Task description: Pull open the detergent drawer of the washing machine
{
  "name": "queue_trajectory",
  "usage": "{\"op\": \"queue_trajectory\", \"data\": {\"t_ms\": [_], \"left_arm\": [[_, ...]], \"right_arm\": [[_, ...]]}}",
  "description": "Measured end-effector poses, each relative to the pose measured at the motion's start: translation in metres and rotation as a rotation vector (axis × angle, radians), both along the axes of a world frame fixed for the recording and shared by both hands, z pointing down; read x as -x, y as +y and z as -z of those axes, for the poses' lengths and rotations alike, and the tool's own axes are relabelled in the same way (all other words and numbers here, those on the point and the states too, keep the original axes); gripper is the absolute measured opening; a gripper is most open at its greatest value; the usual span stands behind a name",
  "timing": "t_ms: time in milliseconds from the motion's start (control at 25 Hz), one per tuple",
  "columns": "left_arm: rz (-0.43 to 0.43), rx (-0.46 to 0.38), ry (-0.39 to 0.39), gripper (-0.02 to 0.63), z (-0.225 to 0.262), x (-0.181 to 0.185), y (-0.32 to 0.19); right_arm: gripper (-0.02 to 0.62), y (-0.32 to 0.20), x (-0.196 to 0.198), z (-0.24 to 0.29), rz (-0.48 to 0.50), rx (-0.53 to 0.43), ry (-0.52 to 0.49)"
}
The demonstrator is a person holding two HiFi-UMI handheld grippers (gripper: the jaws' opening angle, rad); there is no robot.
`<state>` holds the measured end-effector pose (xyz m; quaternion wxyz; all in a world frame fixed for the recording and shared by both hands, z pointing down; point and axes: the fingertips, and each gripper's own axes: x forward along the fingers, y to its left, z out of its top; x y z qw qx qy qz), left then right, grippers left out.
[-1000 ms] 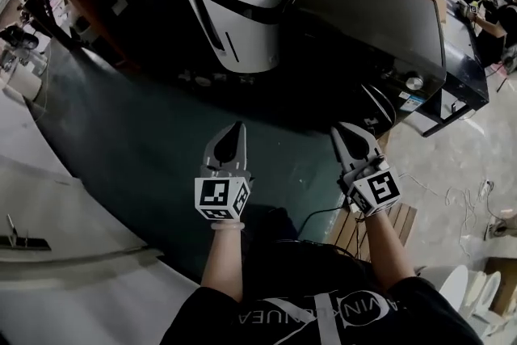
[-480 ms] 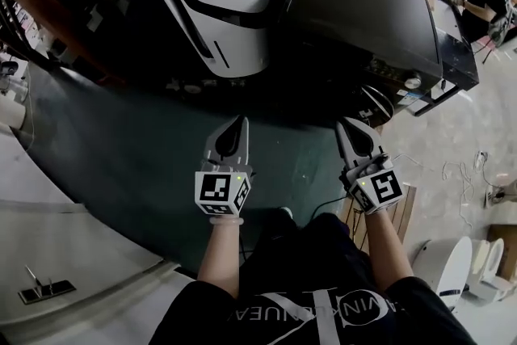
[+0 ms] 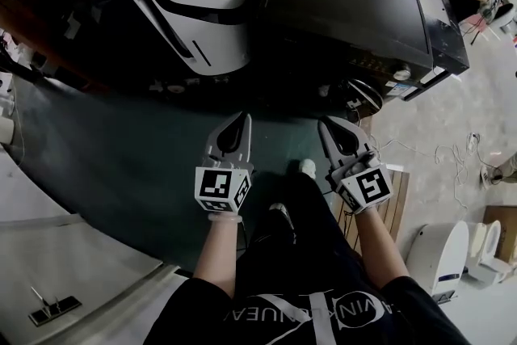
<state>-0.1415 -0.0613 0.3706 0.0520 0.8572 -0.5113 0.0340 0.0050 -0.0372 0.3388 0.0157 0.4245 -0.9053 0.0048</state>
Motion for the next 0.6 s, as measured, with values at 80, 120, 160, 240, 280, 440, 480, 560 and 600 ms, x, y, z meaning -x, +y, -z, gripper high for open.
{"op": "queue_trajectory", "data": {"t_ms": [80, 120, 160, 240, 280, 440, 480, 560, 600], "left_arm": [[-0.006, 0.003, -0.007, 0.009, -0.004, -0.005, -0.009], [-0.006, 0.003, -0.009, 0.009, -0.006, -0.006, -0.015], [-0.004, 0.003, -0.011, 0.009, -0.008, -0.007, -0.021], [0.005, 0.009, -0.015, 0.009, -0.013, -0.007, -0.033], [0.012, 0.017, -0.014, 0.009, -0.016, -0.007, -0.038], [0.025, 0.044, -0.011, 0.009, -0.027, -0.009, -0.057], [0.023, 0.047, -0.009, 0.009, -0.030, -0.012, -0.063], [0.016, 0.054, -0.004, 0.009, -0.035, -0.020, -0.073], [0.011, 0.057, -0.004, 0.009, -0.039, -0.024, -0.078]], "right_arm": [[0.015, -0.009, 0.001, -0.005, 0.012, -0.002, 0.004], [0.015, -0.015, 0.002, -0.006, 0.017, -0.002, 0.003], [0.015, -0.021, 0.002, -0.008, 0.021, -0.005, 0.003], [0.015, -0.033, 0.003, -0.012, 0.027, -0.016, 0.014], [0.015, -0.038, 0.003, -0.014, 0.029, -0.017, 0.020], [0.015, -0.059, 0.001, -0.021, 0.024, 0.010, 0.034], [0.015, -0.065, -0.001, -0.024, 0.022, 0.013, 0.035], [0.015, -0.077, -0.005, -0.030, 0.016, 0.013, 0.039], [0.015, -0.084, -0.007, -0.033, 0.011, 0.013, 0.040]]}}
